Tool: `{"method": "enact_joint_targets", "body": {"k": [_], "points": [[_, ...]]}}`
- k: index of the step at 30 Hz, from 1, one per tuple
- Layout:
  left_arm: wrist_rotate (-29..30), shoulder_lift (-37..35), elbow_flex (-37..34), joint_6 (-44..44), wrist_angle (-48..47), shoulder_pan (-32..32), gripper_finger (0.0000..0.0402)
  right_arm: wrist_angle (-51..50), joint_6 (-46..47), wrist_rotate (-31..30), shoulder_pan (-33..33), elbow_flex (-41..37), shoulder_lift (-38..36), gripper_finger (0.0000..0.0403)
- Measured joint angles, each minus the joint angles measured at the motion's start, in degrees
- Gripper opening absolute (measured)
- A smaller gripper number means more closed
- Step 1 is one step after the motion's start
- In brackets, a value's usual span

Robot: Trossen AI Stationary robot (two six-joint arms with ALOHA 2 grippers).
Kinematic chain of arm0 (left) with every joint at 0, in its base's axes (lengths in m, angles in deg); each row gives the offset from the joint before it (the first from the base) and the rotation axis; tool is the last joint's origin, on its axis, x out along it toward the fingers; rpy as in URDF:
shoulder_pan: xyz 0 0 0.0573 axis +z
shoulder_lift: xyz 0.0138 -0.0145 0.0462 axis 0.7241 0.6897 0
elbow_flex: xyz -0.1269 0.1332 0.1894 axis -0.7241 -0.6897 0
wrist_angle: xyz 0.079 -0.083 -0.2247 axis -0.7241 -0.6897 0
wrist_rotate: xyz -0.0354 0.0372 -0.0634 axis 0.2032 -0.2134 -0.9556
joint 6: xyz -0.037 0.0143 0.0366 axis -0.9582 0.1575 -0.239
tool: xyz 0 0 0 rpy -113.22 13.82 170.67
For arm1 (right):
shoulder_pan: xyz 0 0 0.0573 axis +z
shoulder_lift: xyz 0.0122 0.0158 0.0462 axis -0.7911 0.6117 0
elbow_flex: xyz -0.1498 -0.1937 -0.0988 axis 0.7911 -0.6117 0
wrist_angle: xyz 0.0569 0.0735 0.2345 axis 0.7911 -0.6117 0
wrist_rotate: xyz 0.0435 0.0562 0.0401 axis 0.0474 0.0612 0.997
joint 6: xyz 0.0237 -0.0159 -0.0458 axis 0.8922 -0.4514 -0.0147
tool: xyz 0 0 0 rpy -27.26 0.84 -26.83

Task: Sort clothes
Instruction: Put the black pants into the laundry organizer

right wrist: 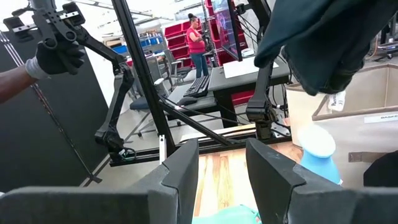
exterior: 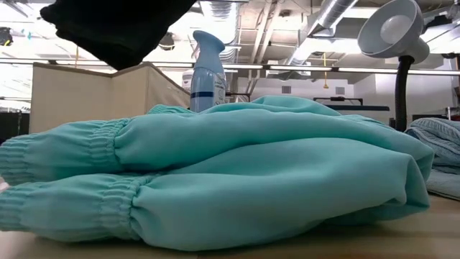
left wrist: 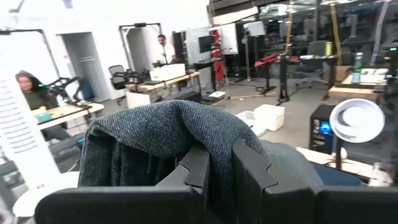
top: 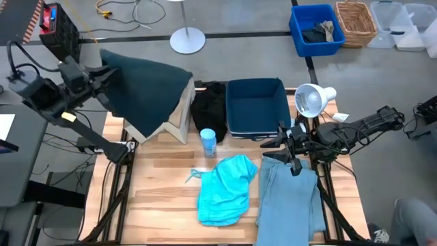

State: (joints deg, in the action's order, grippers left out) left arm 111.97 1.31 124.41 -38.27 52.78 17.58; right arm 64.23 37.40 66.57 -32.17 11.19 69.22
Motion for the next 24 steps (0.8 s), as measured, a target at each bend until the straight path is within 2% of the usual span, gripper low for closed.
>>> {"method": "enact_joint_targets", "body": {"k": [8, 24], "points": [[0.2, 1.6, 0.0, 0.0, -0.2, 2.2, 0.0033, 0.9, 0.0, -0.4, 0.0, 0.0, 0.0, 0.0150], [-0.2, 2.0, 0.0, -0.5, -0.2, 2.3, 0.0033, 1.2, 0.0, -0.5, 0.0, 0.0, 0.0, 0.0150]]}}
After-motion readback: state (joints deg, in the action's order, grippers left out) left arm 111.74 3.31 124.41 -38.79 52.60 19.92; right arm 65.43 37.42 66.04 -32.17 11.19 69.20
